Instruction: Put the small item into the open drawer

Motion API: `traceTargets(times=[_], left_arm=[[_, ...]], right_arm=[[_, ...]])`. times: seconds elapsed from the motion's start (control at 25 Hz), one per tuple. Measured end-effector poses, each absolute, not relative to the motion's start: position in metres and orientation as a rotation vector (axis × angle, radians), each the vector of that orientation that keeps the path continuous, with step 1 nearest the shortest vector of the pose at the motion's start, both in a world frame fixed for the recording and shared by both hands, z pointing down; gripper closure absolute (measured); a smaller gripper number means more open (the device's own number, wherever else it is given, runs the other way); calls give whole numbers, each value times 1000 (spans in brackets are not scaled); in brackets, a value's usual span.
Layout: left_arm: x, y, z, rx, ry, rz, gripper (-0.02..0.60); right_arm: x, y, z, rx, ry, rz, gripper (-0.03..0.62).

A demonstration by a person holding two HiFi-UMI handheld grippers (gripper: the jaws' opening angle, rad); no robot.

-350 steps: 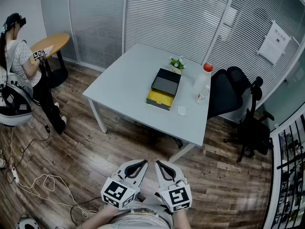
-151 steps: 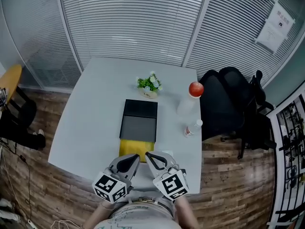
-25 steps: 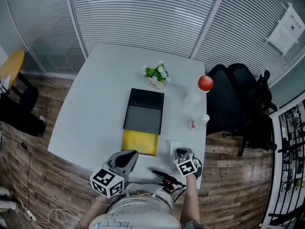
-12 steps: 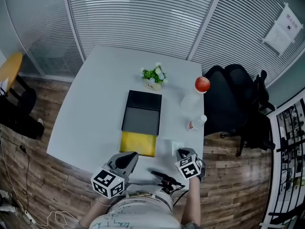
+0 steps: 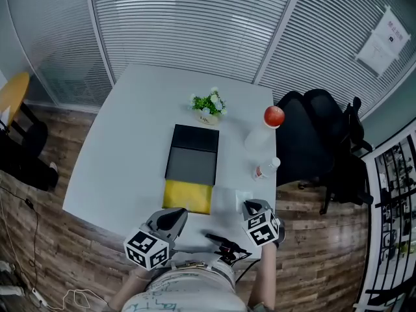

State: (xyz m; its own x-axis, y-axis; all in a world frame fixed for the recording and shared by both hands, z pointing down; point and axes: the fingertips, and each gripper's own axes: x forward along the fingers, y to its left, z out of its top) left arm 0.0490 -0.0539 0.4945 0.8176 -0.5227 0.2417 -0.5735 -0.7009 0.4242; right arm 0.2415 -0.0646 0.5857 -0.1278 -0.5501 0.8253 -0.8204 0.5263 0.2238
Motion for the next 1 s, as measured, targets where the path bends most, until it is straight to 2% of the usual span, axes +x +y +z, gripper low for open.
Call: traceTargets(times=[1.0], left_arm=[[38, -55, 496, 2499, -829, 139, 584]], right_arm=[[230, -69, 539, 1132, -1808, 252, 586]])
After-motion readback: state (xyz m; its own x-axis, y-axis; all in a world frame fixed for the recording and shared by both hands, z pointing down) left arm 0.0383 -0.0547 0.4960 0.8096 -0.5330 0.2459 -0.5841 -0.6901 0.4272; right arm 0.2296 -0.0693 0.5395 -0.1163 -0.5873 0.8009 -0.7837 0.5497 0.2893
